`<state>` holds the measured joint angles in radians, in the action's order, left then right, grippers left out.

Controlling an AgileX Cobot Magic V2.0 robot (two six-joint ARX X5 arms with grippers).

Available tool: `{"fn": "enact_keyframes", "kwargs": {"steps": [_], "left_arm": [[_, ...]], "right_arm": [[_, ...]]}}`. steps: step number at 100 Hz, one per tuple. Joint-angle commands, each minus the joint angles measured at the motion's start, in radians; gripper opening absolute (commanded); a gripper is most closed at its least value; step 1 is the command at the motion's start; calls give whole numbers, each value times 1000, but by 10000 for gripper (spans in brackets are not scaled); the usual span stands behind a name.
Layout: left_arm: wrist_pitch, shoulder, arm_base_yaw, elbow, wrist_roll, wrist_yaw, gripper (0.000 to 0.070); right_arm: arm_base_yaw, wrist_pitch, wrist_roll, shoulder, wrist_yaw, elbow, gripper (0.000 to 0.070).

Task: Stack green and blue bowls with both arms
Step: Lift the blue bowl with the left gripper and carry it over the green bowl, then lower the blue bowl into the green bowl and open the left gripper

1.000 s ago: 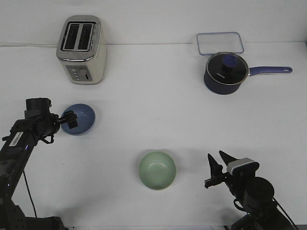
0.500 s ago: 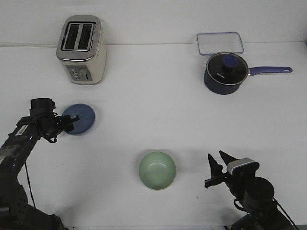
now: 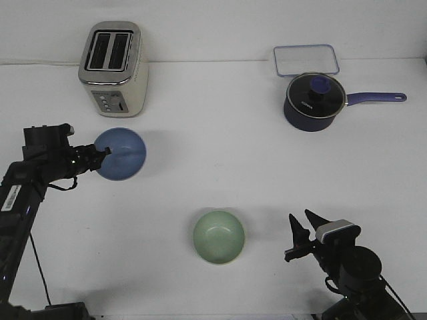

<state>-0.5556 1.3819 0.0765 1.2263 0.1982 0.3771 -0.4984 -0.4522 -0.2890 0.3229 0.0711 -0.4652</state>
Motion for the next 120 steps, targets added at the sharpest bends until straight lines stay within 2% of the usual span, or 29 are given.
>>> {"fn": "enact_keyframes", "kwargs": {"steps": [1, 23, 42, 57, 67, 102, 105, 110, 116, 120], "left_arm": [[-35, -27, -36, 16, -27, 35, 13], [-142, -73, -276, 16, -50, 51, 13], [-156, -27, -530, 16, -49, 51, 13], [-138, 35, -679, 16, -52, 40, 13], [-114, 88, -740, 16, -52, 5, 13], [-70, 208, -819, 16, -64, 4, 21], [-69, 212, -822, 16, -72, 4, 51], [-66, 215, -826, 16, -81, 4, 164], [-52, 215, -827, 16, -78, -2, 366], [-43, 213, -827, 16, -74, -3, 447]], "right_arm": [[-6, 10, -3, 3, -2, -3, 291], [-6, 10, -3, 3, -2, -3, 290], [-6, 10, -3, 3, -2, -3, 291], [-6, 10, -3, 3, -2, -3, 290], [-6, 10, -3, 3, -2, -3, 290], [-6, 10, -2, 3, -2, -3, 290], [-6, 10, -2, 3, -2, -3, 290], [-6, 10, -2, 3, -2, -3, 290], [-6, 10, -2, 3, -2, -3, 290], [-6, 10, -2, 3, -1, -3, 290]]}}
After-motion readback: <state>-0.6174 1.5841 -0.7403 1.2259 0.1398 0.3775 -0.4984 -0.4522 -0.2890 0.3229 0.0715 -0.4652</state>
